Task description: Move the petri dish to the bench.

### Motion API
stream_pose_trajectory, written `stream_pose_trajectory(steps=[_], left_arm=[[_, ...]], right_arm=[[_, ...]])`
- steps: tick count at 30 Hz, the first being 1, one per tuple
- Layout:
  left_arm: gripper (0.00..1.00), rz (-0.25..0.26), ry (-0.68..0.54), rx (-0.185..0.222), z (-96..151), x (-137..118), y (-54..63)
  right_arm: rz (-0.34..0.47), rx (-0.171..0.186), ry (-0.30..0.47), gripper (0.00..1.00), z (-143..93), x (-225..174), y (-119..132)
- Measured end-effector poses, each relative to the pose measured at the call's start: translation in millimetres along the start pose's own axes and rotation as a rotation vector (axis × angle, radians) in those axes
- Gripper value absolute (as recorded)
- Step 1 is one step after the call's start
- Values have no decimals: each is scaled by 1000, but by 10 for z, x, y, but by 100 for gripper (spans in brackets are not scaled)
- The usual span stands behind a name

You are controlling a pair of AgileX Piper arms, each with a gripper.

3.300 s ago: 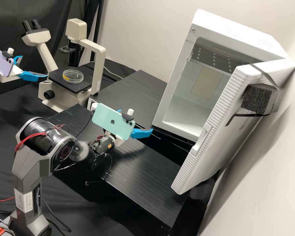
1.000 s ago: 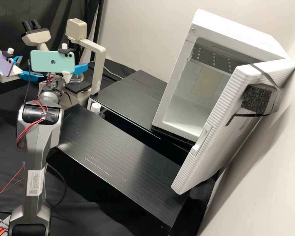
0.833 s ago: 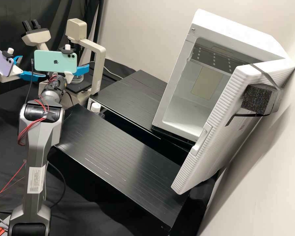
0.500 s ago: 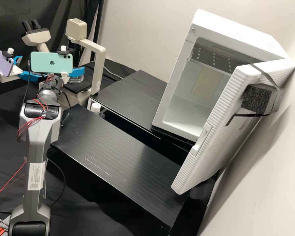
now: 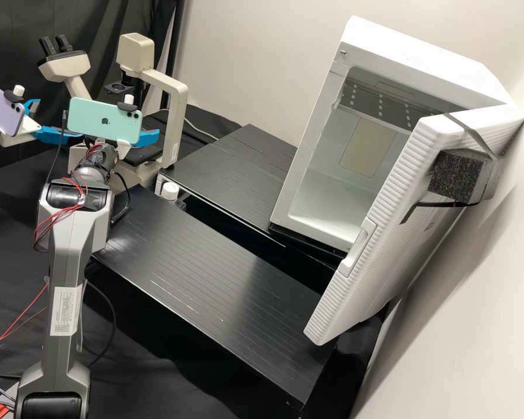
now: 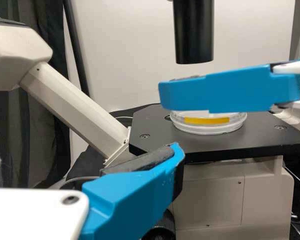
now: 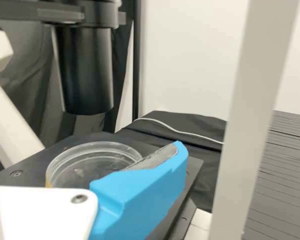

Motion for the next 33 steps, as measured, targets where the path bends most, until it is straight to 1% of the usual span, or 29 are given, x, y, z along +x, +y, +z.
stream_pose_trajectory(steps=[2,5,8,9,12,18,22,27,30,33], left_arm=[[100,0,0,0,0,0,0],[100,0,0,0,0,0,0],[100,0,0,0,0,0,0],[100,0,0,0,0,0,0],[100,0,0,0,0,0,0],[100,0,0,0,0,0,0],[100,0,0,0,0,0,0],[100,0,0,0,0,0,0],[100,0,0,0,0,0,0],[100,0,0,0,0,0,0]], right_arm=[[22,14,-5,100,16,-13,-2],[86,16,8,100,-9,-66,-43],[115,-8,33,100,-69,-104,-92],[115,-6,37,100,-81,-108,-101],[107,-7,41,100,-101,-114,-141],[81,-11,29,100,-52,-57,-226],[33,-7,7,100,-17,12,-300],[-7,-33,-32,100,64,103,-358],[-32,-25,-60,100,112,157,-375],[-29,-28,-74,100,146,207,-342]])
